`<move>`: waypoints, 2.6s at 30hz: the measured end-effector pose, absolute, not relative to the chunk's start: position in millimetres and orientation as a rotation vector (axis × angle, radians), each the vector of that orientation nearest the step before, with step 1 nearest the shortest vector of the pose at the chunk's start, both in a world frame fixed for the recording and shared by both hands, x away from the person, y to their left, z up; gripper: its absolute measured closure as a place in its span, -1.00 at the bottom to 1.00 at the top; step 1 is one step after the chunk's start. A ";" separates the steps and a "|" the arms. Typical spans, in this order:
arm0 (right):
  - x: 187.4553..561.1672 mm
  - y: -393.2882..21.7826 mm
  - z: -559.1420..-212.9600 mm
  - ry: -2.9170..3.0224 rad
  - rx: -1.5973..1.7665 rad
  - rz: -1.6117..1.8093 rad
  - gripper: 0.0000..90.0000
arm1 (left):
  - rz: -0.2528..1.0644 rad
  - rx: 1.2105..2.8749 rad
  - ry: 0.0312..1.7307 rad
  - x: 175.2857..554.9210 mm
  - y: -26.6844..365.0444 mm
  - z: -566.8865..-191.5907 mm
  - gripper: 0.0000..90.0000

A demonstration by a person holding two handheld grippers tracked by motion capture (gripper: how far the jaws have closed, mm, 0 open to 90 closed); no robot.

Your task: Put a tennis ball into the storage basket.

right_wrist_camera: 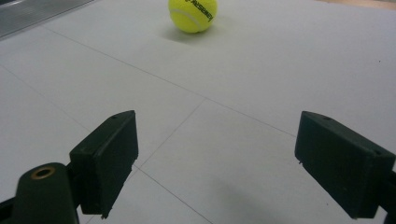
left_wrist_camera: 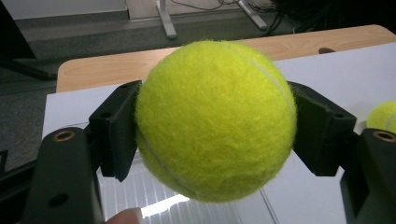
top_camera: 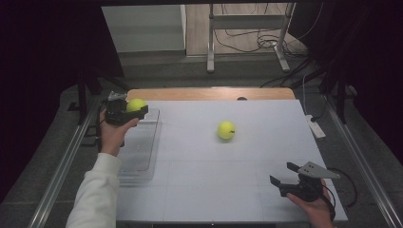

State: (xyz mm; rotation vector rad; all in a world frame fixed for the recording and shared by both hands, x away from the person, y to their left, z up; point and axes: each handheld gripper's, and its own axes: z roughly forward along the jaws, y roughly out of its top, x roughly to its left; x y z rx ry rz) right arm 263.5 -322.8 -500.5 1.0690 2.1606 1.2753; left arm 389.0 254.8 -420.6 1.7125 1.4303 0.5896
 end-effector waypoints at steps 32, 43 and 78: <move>264.2 -322.8 -500.9 2.164 1.070 1.275 -0.69 | 0.590 1.692 1.561 406.0 278.9 -430.4 -0.41; 264.1 -322.9 -501.0 2.164 1.069 1.275 -0.69 | 0.582 1.723 1.587 410.7 280.6 -437.8 -0.41; 264.1 -322.8 -501.1 2.166 1.069 1.273 -0.69 | 0.534 1.864 1.661 423.2 278.7 -466.4 -0.42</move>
